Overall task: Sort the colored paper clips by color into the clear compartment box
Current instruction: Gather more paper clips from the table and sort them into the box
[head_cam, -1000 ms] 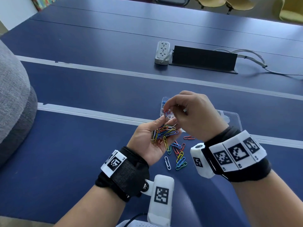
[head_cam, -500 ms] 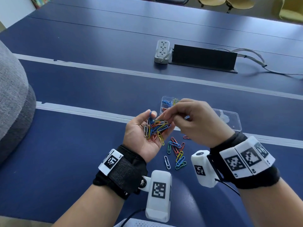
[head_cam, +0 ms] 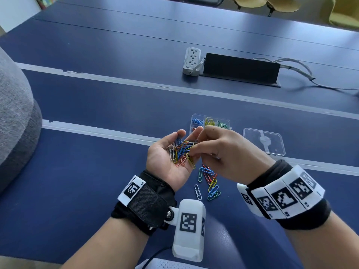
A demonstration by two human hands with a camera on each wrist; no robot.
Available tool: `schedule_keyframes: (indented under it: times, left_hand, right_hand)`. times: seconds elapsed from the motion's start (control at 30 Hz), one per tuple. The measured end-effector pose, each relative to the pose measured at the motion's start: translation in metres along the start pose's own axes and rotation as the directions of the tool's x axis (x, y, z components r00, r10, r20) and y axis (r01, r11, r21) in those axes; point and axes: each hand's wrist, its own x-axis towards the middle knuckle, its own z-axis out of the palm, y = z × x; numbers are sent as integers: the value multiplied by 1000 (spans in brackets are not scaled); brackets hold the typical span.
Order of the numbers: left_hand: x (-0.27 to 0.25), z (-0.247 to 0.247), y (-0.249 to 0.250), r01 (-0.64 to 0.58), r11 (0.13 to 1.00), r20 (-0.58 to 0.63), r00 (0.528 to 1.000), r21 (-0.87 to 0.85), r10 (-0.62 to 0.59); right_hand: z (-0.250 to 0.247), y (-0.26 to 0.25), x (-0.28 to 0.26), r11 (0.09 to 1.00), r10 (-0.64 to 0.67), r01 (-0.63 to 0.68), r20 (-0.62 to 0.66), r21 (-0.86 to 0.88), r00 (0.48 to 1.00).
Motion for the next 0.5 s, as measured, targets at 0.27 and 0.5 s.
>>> schedule_keyframes:
  times: [0.27,0.5]
  left_hand:
    - [-2,4,3,3,999,7,1000,-39,-3]
    - [-3,4,1,30,1000,11,999,-3,-30]
  right_hand:
    - [0,-1,-4,1000,20,-21,-71,-15,997]
    - [0,-1,-3,999,18,-20,-44,-41,999]
